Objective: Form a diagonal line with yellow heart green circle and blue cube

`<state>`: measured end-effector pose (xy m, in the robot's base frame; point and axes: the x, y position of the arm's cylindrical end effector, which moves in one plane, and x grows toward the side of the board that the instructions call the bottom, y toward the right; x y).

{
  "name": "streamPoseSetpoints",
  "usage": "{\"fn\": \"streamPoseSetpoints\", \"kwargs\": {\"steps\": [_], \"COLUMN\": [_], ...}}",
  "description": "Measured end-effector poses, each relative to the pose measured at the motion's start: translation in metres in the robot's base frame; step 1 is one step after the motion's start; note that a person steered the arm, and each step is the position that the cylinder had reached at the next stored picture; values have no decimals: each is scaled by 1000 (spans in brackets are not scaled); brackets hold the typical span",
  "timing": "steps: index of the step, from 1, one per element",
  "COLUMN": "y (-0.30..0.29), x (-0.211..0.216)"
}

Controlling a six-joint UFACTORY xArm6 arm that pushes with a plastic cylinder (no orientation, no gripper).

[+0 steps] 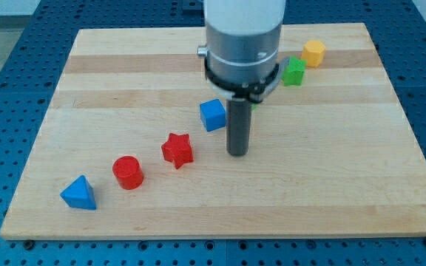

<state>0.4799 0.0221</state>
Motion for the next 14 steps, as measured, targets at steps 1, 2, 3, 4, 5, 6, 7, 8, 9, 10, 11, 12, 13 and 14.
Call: {"fn": "streamPoseSetpoints", "kwargs": {"steps": [1, 2, 3, 4, 5, 6, 7, 8, 9, 10, 11, 12, 13, 14], "y": [-2, -4, -5, -5, 5, 31, 32, 43, 43, 52, 62, 67, 54, 8], "x": [-13, -13, -19, -19, -14, 8, 8, -6, -35, -48, -88, -123, -170, -164]}}
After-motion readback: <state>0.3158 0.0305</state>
